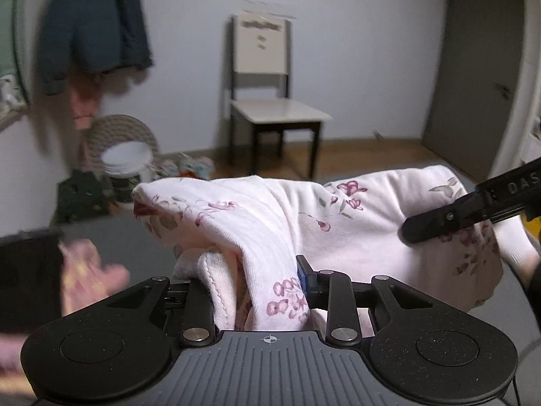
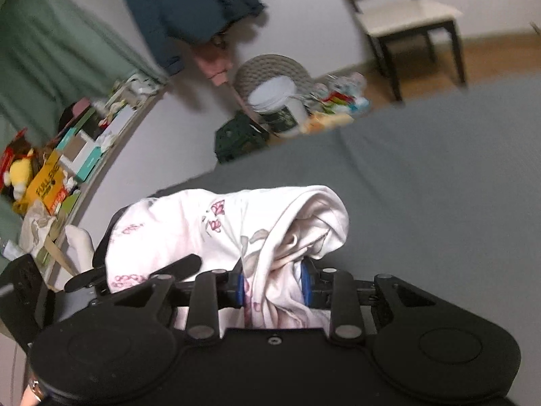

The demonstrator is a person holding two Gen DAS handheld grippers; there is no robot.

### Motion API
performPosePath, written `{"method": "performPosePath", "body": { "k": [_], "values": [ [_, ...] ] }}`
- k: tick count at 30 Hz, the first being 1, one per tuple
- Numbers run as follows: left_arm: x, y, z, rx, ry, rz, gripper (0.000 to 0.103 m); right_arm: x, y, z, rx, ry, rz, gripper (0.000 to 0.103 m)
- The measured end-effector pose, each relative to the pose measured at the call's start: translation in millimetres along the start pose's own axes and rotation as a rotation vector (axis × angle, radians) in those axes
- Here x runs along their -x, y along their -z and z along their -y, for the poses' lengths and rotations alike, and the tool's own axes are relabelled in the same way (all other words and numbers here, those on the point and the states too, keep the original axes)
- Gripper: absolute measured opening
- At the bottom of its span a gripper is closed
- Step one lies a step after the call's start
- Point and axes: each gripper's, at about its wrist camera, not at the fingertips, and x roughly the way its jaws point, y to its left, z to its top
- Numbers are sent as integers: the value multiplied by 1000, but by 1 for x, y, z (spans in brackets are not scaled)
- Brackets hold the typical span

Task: Fold clothes
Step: 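Carry the sheet bundle with both grippers and set it beside the clothes stack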

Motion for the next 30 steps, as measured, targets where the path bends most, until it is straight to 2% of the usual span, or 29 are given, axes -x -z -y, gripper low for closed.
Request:
{"method": "performPosePath", "body": {
  "k": [3,6,9,15,16,17,19,22,24,26,27,30],
  "values": [
    [-17,-24,-31,47,-42,29,30,-21,-33,-21,47,11,18,29],
    [-38,-25,-59,85,-76,-5,30,-54,-48,-29,53,28,-17,29],
    [-63,-3,-66,103,-101,-58,30,-92,-45,-29,39,47,-80,29],
    [-87,39,-82,124,-123,-148,31,-145,-13,-24,26,80,-179,29],
    [-89,44,-85,135,-125,-159,37,-152,-10,-23,21,87,-189,29],
    [-86,49,-88,149,-131,-149,48,-157,-9,-21,18,98,-194,30],
    [-77,57,-91,169,-163,-134,62,-161,-8,-17,16,109,-198,31],
    [-57,67,-95,195,-144,-108,63,-164,-11,-9,2,108,-215,37],
    [-39,78,-92,208,-163,-68,63,-162,-14,-5,0,119,-208,46],
    [-20,88,-88,221,-183,-26,73,-154,-17,-2,4,136,-179,55],
    [-10,94,-86,227,-193,-5,74,-148,-18,-1,7,142,-158,57],
    [11,113,-80,237,-193,20,80,-125,-20,-9,59,168,-63,57]
  ]
}}
